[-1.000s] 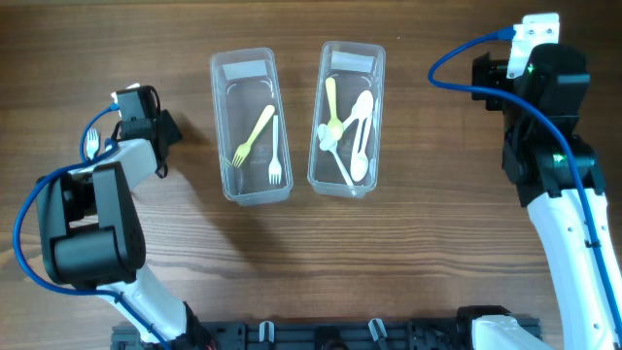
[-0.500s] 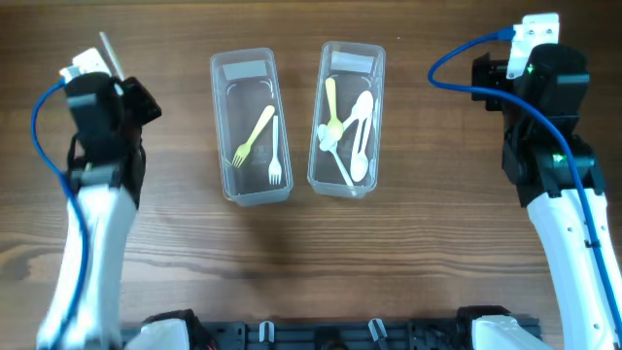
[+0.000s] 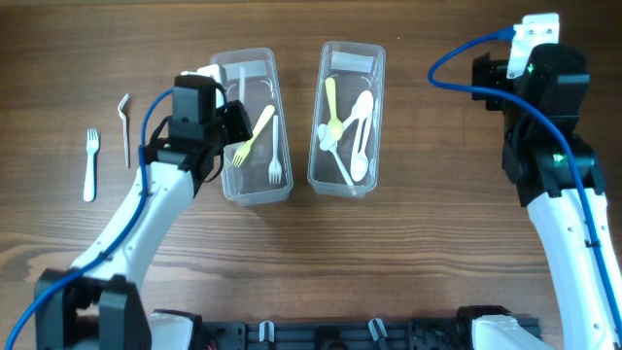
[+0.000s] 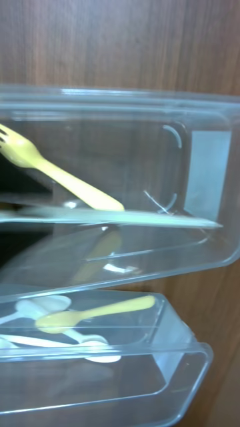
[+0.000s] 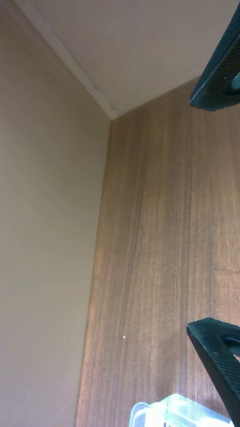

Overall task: Pack container
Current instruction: 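Drop the white fork into the left container, then grasp the bent white fork with the left gripper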

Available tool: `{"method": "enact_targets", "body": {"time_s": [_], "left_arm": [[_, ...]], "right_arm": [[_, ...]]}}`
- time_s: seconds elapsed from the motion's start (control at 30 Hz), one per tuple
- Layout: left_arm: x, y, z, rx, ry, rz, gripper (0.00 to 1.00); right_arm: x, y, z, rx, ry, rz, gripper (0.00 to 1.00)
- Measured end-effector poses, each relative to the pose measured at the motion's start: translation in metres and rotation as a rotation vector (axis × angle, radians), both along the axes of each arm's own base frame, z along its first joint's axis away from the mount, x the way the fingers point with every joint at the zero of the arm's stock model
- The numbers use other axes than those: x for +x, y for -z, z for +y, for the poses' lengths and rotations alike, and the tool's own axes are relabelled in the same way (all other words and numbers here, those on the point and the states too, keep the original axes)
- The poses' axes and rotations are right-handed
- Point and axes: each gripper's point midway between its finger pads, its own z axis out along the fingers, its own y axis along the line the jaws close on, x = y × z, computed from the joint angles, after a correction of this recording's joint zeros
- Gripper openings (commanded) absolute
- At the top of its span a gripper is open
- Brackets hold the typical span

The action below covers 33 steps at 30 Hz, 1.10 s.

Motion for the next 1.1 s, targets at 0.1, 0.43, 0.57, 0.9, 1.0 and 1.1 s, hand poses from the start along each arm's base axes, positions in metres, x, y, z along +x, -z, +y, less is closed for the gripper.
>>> {"method": "enact_targets", "body": {"time_s": [0.1,0.43,0.57,0.9,1.0,1.1], "left_arm": [[0.013,-0.015,-0.004,-0.024,0.001,-0.080,0.73],[-0.055,-0.127,0.175,0.235,-0.597,-0.274,1.00],[-0.054,-0.088,0.234,0.324,-0.765,-0.149,1.00],[0.017,0.097,0.261,0.428,-0.500,0.110,1.00],[0.028,0.119,0.243,0.402,-0.353,0.108,1.00],[0.036,0.128,0.238,0.397,-0.300,0.085,1.00]], "right_arm": [[0.000,0.000,0.000,0.000,0.000,0.001,1.00],[0.000,0.000,0.000,0.000,0.001,0.002,1.00],[0.000,0.001,0.000,-0.001,0.002,0.002,1.00],[0.000,0.001,-0.001,-0.001,0.003,0.002,1.00],[0.000,0.000,0.000,-0.001,0.002,0.001,1.00],[0.000,0.000,-0.001,-0.001,0.003,0.001,1.00]]}}
